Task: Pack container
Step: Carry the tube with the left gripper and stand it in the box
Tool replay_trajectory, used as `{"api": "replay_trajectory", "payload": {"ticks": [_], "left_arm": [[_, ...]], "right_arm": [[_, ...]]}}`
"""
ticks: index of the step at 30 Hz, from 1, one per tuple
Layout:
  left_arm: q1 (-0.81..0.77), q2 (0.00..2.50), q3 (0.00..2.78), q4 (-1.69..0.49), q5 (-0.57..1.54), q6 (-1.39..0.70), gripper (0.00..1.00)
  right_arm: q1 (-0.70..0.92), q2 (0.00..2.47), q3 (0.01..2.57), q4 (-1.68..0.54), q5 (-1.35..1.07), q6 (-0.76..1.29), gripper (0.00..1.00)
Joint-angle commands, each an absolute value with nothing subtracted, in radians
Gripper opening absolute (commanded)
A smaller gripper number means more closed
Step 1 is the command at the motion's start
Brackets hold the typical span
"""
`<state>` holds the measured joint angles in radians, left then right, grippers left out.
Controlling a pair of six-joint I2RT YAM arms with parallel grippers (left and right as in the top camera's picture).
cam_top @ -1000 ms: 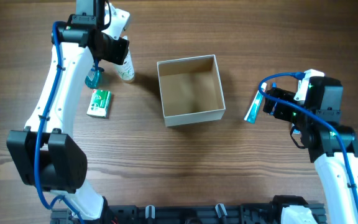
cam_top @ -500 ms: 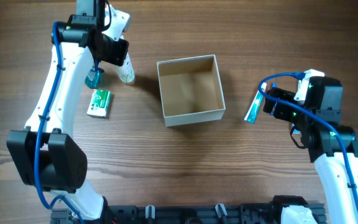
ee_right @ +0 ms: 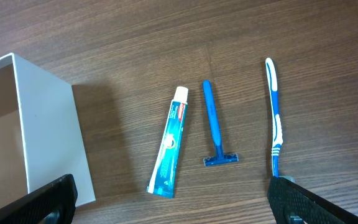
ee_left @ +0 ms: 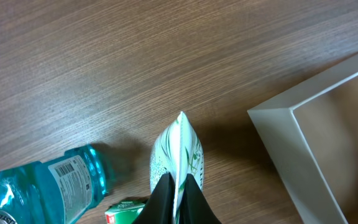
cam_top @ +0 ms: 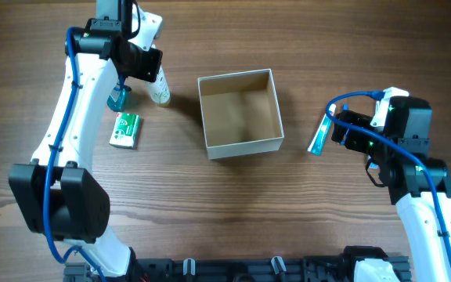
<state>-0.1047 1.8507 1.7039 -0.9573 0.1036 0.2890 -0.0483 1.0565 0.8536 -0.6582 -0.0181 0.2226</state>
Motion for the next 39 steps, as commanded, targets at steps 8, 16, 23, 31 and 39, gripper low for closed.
{"api": "replay_trajectory", "payload": {"ticks": [8, 16, 23, 31, 39], "left_arm": [[-0.150, 1.639, 1.723, -0.946, 0.118, 0.117, 0.04], [-0.318, 1.514, 1.723, -0.911, 0.061, -0.056, 0.04], [-0.455, 1.526, 1.723, -0.854, 0.058, -0.230, 0.04], [-0.516, 1.633, 1.723, -0.788, 0.024, -0.326, 0.04], [-0.564, 1.756, 1.723, -0.709, 0.024, -0.331, 0.04]], "right_arm": [[-0.043, 1.061, 0.876, -0.655, 0.000, 0.239, 1.00], [-0.043, 1.061, 0.876, -0.655, 0.000, 0.239, 1.00], [-0.043, 1.061, 0.876, -0.655, -0.001, 0.239, 1.00], [-0.043, 1.061, 0.876, -0.656, -0.001, 0.239, 1.00], [-0.043, 1.061, 0.876, -0.656, -0.001, 0.239, 1.00]]}}
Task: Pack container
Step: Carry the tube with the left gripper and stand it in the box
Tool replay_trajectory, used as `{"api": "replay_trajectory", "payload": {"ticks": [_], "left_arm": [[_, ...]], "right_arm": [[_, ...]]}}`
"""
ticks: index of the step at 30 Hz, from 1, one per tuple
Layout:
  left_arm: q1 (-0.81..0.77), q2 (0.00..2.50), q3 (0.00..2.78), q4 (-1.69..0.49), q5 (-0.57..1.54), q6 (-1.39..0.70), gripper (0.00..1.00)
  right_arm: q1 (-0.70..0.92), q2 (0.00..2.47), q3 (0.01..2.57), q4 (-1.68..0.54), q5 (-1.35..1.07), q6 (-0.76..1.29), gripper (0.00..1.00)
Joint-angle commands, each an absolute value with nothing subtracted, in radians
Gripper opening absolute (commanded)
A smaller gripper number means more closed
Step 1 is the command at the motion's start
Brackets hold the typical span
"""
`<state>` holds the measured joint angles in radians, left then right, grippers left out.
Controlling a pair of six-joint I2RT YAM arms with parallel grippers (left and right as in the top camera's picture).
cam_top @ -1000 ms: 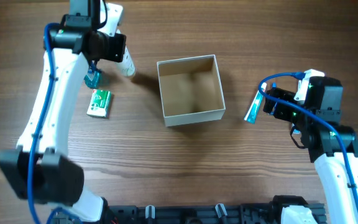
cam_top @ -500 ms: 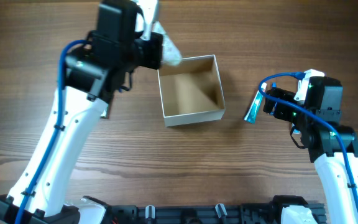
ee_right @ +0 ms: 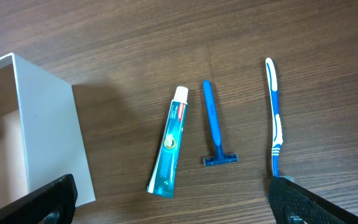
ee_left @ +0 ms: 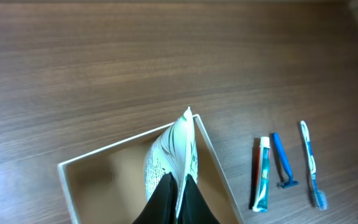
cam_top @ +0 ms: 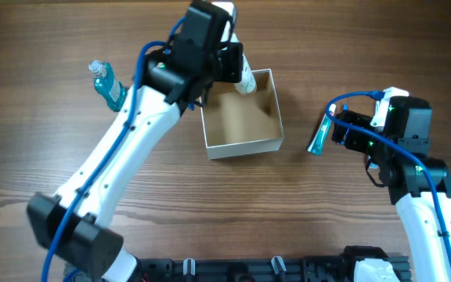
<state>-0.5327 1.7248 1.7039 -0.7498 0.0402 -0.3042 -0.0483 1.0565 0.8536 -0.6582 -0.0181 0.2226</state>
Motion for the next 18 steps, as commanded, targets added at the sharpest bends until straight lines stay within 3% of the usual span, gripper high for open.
{"api": "replay_trajectory", "payload": {"ticks": [1, 18], "left_arm": [[-0.569, 1.772, 1.723, -0.698, 0.023, -0.330, 0.04], [-0.583, 1.861, 1.723, -0.634, -0.006, -0.326, 0.04]], "right_arm": [[-0.043, 1.061, 0.876, -0.656, -0.004, 0.239, 1.00], [-0.043, 1.061, 0.876, -0.656, -0.023, 0.239, 1.00]]}}
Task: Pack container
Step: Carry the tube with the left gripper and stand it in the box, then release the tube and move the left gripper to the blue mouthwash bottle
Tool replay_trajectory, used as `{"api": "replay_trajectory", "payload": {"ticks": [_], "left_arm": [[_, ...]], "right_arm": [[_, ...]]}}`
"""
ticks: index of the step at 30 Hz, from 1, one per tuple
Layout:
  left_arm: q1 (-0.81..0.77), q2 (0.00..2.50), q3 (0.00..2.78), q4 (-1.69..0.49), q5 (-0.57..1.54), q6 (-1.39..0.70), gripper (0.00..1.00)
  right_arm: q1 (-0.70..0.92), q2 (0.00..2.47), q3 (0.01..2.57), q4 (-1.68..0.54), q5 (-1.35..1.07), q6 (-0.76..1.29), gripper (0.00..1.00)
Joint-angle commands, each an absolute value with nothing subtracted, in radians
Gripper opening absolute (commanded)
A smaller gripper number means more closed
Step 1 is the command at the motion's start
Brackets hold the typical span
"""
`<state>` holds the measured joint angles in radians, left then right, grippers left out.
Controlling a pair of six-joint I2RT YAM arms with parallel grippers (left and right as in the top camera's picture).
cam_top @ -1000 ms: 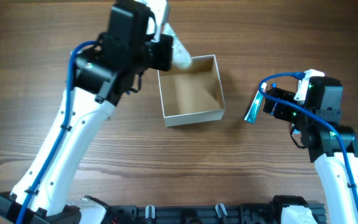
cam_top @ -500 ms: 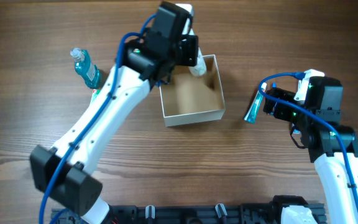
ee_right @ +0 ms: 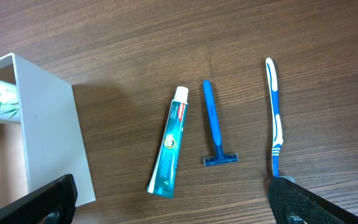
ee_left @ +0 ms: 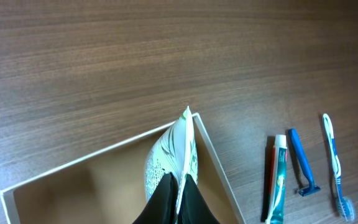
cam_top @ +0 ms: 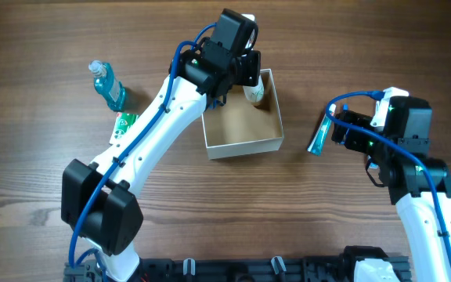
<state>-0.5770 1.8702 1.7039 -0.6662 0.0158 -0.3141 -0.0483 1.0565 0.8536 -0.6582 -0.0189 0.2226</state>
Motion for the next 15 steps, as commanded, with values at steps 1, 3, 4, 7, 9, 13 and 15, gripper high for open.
{"api": "replay_trajectory", "payload": {"ticks": [1, 3, 4, 7, 9, 13, 15], "left_arm": [[-0.584, 1.862, 1.723, -0.630, -0.007, -0.326, 0.04], [-0.585, 1.863, 1.723, -0.627, -0.007, -0.322, 0.04], [-0.586, 1.865, 1.723, -0.627, -0.010, -0.322, 0.04], [-0.587, 1.868, 1.723, -0.627, -0.009, -0.322, 0.07], [-0.587, 1.868, 1.723, -0.627, -0.009, -0.322, 0.14], [-0.587, 1.869, 1.723, -0.627, -0.009, -0.322, 0.22], [-0.587, 1.868, 1.723, -0.627, -0.009, -0.322, 0.22]], "right_arm": [[-0.043, 1.061, 0.876, -0.656, -0.024, 0.239, 1.00], [-0.043, 1.061, 0.876, -0.656, -0.023, 0.239, 1.00], [-0.043, 1.061, 0.876, -0.656, -0.023, 0.239, 1.00], [-0.043, 1.061, 0.876, -0.656, -0.023, 0.239, 1.00], [-0.043, 1.061, 0.876, -0.656, -0.023, 0.239, 1.00], [-0.043, 1.061, 0.876, -0.655, -0.023, 0.239, 1.00], [-0.043, 1.061, 0.876, -0.655, -0.023, 0.239, 1.00]]}}
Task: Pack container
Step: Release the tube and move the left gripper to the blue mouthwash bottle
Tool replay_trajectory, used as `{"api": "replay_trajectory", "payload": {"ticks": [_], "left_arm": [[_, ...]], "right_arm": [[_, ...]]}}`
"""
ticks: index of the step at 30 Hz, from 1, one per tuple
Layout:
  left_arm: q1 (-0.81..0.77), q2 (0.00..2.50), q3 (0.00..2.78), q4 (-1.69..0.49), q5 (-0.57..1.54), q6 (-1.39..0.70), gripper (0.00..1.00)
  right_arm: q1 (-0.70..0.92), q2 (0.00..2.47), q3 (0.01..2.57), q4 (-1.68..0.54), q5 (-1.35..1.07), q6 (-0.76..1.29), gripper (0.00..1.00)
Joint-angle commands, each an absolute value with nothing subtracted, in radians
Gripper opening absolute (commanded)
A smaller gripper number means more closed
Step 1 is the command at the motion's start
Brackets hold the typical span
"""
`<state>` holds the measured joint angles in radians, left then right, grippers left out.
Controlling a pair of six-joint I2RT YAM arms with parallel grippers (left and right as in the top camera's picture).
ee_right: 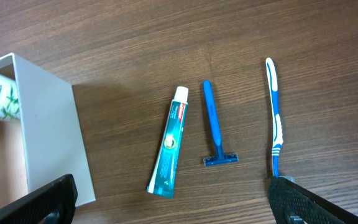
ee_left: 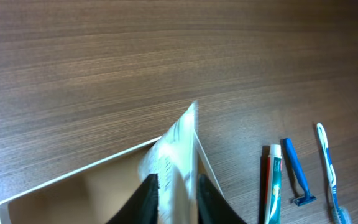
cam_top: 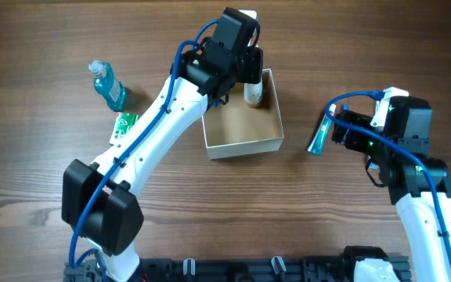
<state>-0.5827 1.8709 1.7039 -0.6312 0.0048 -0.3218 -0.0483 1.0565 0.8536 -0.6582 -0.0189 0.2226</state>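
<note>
The open white cardboard box [cam_top: 245, 146] stands mid-table. A white tube with green leaf print [cam_top: 252, 92] is in its far right corner, also seen blurred in the left wrist view [ee_left: 176, 146]. My left gripper [ee_left: 176, 179] is open, one jaw on each side of the tube and apart from it. My right gripper [ee_right: 173, 205] stands wide open to the right of the box, above a teal toothpaste tube [ee_right: 169, 144], a blue razor [ee_right: 215, 127] and a blue-and-white toothbrush [ee_right: 275, 118].
At the far left stand a blue mouthwash bottle [cam_top: 108, 84] and a small green packet [cam_top: 124, 125]. The left arm reaches across the table from the near left to the box's far side.
My left gripper was shut on the white tube over the box's far right corner; now its jaws are parted and the tube is free between them. The right arm has not moved.
My left gripper held the white tube at the far left, by the mouthwash bottle and green packet. Then it held it over the box, then lower in the box's far right corner. Now the jaws are open there. The right gripper stayed open throughout.
</note>
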Motion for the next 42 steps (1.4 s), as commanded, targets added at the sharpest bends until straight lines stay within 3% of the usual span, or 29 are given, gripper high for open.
{"api": "replay_trajectory", "payload": {"ticks": [1, 5, 13, 24, 26, 33, 42], "left_arm": [[-0.587, 1.869, 1.723, -0.627, -0.009, -0.322, 0.22], [-0.587, 1.868, 1.723, -0.627, -0.009, -0.322, 0.23], [-0.587, 1.861, 1.723, -0.619, -0.009, -0.321, 0.39], [-0.548, 1.699, 1.723, -0.649, -0.070, -0.289, 0.41], [-0.517, 1.659, 1.723, -0.695, -0.119, -0.289, 0.45], [-0.265, 1.583, 1.723, -0.906, -0.194, -0.331, 0.56], [0.056, 1.646, 1.723, -0.996, -0.043, -0.286, 0.71]], "right_arm": [[-0.043, 1.061, 0.876, -0.655, -0.023, 0.239, 1.00], [-0.043, 1.061, 0.876, -0.655, -0.023, 0.239, 1.00], [-0.043, 1.061, 0.876, -0.655, -0.023, 0.239, 1.00], [-0.043, 1.061, 0.876, -0.656, -0.023, 0.238, 1.00], [-0.043, 1.061, 0.876, -0.656, -0.023, 0.238, 1.00], [-0.043, 1.061, 0.876, -0.656, -0.023, 0.238, 1.00], [-0.043, 1.061, 0.876, -0.657, -0.023, 0.239, 1.00]]}}
